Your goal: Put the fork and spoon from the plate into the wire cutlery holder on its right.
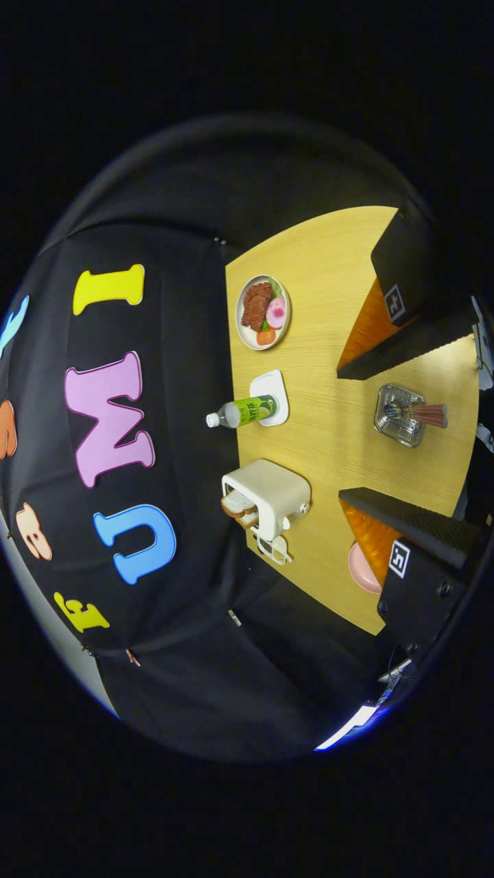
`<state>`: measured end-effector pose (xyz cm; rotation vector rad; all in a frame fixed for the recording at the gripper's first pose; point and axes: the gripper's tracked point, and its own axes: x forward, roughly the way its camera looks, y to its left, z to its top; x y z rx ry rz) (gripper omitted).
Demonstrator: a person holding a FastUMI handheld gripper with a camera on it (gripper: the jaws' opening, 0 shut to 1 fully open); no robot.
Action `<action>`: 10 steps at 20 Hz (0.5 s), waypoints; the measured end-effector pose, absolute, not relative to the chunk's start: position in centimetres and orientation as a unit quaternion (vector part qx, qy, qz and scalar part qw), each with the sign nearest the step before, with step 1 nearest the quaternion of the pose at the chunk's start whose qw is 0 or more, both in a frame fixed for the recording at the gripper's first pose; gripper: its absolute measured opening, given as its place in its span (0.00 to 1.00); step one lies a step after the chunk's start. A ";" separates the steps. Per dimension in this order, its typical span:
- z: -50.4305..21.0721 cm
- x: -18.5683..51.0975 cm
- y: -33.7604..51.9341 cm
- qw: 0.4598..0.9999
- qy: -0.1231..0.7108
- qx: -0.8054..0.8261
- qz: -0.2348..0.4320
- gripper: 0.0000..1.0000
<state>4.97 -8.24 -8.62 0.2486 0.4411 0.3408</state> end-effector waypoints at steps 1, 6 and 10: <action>-7.4 4.8 -8.8 0.958 0.199 0.115 0.170 0.98; -2.5 3.7 -10.9 0.981 0.088 0.072 0.159 0.99; -1.3 1.7 -11.6 0.985 0.038 0.063 0.157 0.99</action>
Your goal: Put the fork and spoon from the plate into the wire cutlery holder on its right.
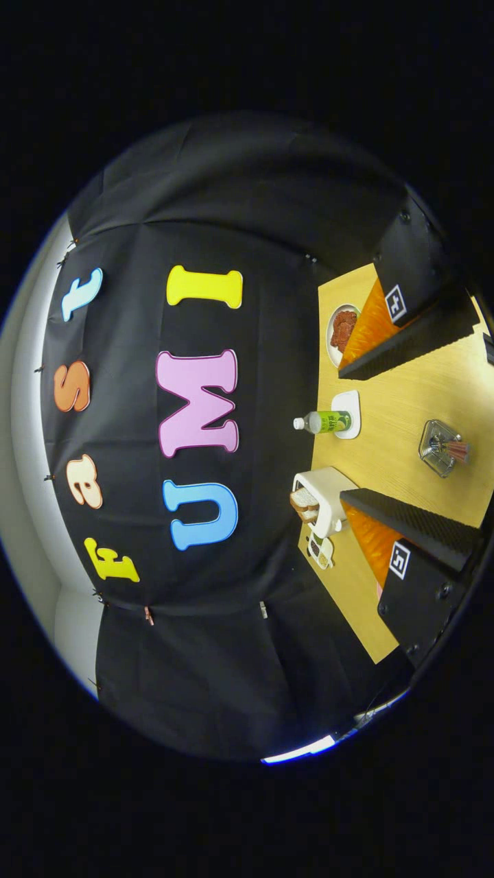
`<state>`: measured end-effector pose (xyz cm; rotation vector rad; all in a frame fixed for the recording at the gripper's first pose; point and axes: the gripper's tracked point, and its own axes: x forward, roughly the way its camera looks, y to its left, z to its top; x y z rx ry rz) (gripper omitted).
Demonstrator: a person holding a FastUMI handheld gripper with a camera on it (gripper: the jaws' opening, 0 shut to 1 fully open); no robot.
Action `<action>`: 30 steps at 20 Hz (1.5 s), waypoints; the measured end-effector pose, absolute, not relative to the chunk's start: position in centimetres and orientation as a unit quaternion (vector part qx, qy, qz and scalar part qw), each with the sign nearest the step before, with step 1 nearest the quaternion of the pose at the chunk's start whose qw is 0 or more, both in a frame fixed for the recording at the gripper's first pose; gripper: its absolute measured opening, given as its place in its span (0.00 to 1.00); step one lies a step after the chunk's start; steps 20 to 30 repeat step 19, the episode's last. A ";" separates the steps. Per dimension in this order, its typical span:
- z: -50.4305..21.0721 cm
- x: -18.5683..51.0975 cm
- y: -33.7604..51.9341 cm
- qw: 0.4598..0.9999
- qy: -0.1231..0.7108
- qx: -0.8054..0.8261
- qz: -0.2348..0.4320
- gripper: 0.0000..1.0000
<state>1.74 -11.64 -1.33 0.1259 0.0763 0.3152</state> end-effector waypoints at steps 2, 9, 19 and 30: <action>-0.9 1.5 -11.6 0.985 0.024 0.059 0.158 0.99; -0.1 1.5 -10.9 0.984 0.002 0.059 0.168 0.99; 1.1 1.3 -8.7 0.980 -0.005 0.039 0.194 0.99; 1.1 1.3 -8.7 0.980 -0.005 0.039 0.194 0.99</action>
